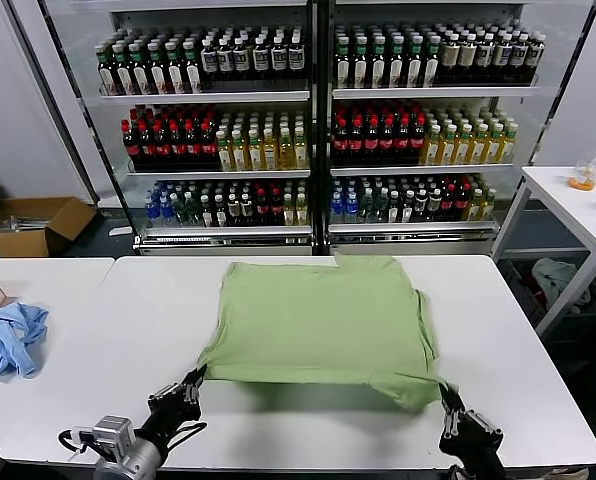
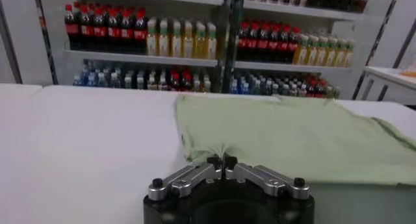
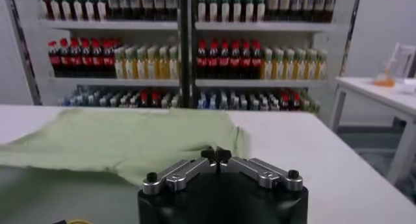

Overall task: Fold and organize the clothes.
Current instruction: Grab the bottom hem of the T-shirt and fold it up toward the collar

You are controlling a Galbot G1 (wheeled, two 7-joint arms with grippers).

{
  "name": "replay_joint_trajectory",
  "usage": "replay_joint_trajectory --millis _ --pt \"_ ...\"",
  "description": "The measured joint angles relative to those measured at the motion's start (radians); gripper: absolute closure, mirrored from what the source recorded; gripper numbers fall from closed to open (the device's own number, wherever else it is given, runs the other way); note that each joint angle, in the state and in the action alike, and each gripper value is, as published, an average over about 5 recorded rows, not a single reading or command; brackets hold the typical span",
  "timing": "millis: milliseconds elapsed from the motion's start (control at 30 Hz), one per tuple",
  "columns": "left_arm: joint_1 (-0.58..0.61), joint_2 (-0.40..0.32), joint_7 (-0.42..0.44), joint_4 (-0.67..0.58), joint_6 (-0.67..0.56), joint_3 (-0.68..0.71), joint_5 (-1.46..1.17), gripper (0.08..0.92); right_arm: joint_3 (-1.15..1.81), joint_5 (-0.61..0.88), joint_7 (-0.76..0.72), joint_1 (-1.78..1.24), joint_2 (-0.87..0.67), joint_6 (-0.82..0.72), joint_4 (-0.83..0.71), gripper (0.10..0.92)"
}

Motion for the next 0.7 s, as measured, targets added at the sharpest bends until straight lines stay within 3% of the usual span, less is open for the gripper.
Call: replay_joint_trajectory --millis 700 --pt "-0.224 0.084 0.030 0.187 -0.032 0.098 -0.015 0.916 -0.161 0.011 -0.041 0.440 -0.176 -0.010 -0.286 0.920"
